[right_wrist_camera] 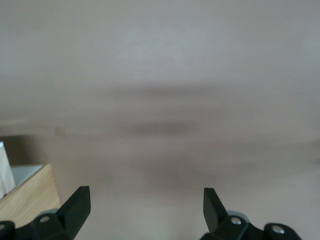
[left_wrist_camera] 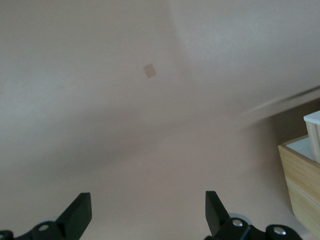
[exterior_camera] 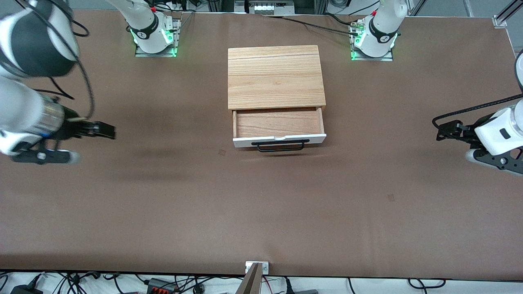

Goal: Pull top drawer with both arms simultaneously

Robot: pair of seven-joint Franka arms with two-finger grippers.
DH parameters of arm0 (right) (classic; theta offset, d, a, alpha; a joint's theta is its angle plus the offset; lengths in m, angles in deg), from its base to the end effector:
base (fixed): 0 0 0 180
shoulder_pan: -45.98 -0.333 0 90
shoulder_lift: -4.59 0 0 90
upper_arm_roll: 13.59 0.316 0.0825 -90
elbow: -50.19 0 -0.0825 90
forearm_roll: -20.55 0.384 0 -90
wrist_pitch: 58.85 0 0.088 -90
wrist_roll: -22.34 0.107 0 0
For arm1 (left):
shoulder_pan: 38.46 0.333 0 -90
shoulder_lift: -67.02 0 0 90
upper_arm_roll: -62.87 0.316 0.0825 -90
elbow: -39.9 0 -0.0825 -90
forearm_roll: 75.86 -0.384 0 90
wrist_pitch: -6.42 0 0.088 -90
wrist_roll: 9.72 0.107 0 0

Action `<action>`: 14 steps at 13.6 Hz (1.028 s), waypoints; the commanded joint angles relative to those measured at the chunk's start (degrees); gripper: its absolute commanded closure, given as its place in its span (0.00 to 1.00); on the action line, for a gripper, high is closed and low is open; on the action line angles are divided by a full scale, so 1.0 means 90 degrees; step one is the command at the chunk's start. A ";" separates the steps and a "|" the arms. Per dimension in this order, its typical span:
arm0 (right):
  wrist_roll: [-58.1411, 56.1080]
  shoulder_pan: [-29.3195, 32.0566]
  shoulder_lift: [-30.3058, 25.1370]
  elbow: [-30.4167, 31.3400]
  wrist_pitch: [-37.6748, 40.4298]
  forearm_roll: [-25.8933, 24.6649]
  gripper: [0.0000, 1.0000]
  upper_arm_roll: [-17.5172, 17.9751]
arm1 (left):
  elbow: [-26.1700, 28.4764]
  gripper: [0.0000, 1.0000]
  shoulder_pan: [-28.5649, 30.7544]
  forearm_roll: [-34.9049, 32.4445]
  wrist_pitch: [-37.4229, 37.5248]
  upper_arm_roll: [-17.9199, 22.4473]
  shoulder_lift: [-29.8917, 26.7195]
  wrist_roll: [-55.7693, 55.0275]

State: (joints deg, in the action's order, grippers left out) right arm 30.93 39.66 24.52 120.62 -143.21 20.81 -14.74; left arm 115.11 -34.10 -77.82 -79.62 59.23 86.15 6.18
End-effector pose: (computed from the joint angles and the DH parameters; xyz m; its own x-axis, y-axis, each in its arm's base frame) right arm 0.6432 0.0611 0.5665 0.9929 -0.0592 -0.1029 -0.0577 -0.9982 0.0179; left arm 0.6419 0.0185 0.5395 0.9553 -0.2592 -0.1419 -0.2581 -0.9658 0.0266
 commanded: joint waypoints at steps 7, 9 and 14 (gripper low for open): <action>-0.0670 0.0995 -0.0807 0.0475 -0.0001 -0.0333 0.00 0.0225 | -0.0622 0.00 -0.0103 -0.0690 0.1016 -0.0181 -0.0055 -0.1699; -0.0700 0.1024 -0.0875 0.0679 -0.0195 -0.0332 0.00 0.0225 | -0.0612 0.00 -0.0084 -0.0690 0.1016 -0.0269 -0.0210 -0.1757; -0.0739 0.1005 -0.1869 0.2327 -0.1141 -0.0332 0.00 0.0225 | -0.0417 0.00 -0.0006 -0.0476 0.1015 -0.0377 -0.0456 -0.1728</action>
State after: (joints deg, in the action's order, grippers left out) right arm 25.49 47.49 14.83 131.40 -148.79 17.61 -13.88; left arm 110.07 -34.96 -82.97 -70.94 56.72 83.02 -9.04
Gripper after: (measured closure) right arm 0.000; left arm 0.000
